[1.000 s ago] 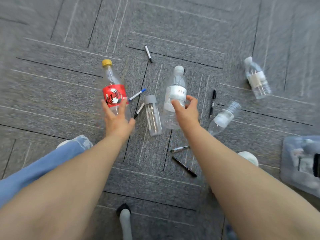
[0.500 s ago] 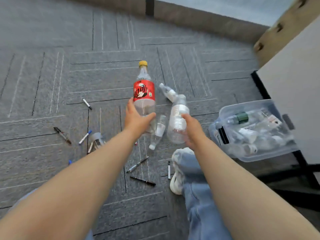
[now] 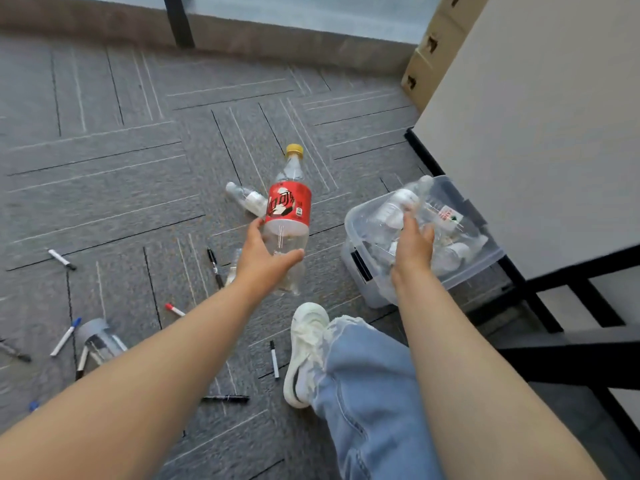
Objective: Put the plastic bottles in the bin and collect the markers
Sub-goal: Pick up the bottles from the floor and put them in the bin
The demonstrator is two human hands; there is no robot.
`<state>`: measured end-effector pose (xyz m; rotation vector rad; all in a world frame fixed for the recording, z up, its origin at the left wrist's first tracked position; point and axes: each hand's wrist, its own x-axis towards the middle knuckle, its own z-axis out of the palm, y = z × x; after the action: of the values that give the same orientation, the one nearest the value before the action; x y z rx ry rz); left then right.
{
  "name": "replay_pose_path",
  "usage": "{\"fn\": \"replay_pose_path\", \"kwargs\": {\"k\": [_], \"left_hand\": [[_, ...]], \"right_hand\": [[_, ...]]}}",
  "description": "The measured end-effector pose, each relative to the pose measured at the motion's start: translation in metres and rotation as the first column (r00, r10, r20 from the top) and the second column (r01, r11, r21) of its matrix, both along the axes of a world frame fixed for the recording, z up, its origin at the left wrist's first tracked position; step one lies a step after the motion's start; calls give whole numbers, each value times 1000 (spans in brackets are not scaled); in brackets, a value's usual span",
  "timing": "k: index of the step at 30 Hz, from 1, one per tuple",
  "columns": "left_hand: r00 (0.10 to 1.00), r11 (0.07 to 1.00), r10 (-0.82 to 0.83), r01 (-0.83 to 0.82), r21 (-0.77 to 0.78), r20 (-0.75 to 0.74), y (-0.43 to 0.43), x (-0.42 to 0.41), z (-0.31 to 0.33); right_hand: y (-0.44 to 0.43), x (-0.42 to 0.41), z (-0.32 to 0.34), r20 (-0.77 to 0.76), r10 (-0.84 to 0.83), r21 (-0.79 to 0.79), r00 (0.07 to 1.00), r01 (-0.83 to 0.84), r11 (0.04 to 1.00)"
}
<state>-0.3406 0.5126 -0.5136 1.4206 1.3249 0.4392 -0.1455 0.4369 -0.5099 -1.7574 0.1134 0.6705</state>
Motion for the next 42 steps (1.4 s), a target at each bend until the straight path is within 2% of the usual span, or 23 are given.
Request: {"fn": "replay_pose_path", "kwargs": {"k": [3, 6, 7, 9, 11, 13, 16, 18, 20, 26, 29, 33, 37, 42], "left_hand": [[998, 999, -51, 51, 7, -48, -3, 4, -5], [992, 995, -93, 96, 33, -86, -6, 10, -7], [988, 992, -114, 119, 44, -105, -7, 11, -8], [978, 982, -169, 177, 59, -123, -10, 14, -7], [962, 964, -254, 260, 53, -96, -13, 17, -7], [927, 927, -374, 374, 2, -38, -15, 18, -6], [878, 877, -479, 479, -50, 11, -12, 16, -1], [897, 897, -441, 441, -32, 7, -7, 11, 2], [936, 936, -352, 352, 6, -4, -2, 6, 5], [971, 973, -216, 223, 64, -102, 1, -5, 4], [971, 975, -211, 218, 50, -117, -2, -10, 0], [969, 976, -213, 218, 28, -124, -4, -20, -2], [965, 977, -212, 214, -3, -155, 0, -32, -2], [961, 978, -206, 205, -25, -185, 15, -65, -8]], "right_hand": [[-2, -9, -9, -9, 2, -108, 1000, -3, 994], [0, -16, -10, -110, 158, -136, 981, -173, 976], [1, -20, -9, -187, 247, -100, 951, -268, 958], [1, -29, -9, -335, 444, 7, 831, -469, 883], [0, -38, -10, -386, 570, 90, 725, -586, 806], [0, -43, -12, -402, 574, 176, 713, -555, 813], [0, -33, -12, -434, 448, 176, 781, -414, 893], [1, -17, -8, -424, 304, 160, 853, -260, 952], [0, 6, -3, -321, 171, 132, 931, -135, 982], [-15, 21, -12, -36, 14, -56, 999, -16, 998], [-8, 3, -18, 22, 133, -148, 991, -129, 981], [1, -16, -27, -119, 300, -152, 947, -316, 937], [9, -39, -27, -202, 478, -217, 855, -515, 829], [37, -72, -31, -241, 605, -254, 759, -651, 715]]}}
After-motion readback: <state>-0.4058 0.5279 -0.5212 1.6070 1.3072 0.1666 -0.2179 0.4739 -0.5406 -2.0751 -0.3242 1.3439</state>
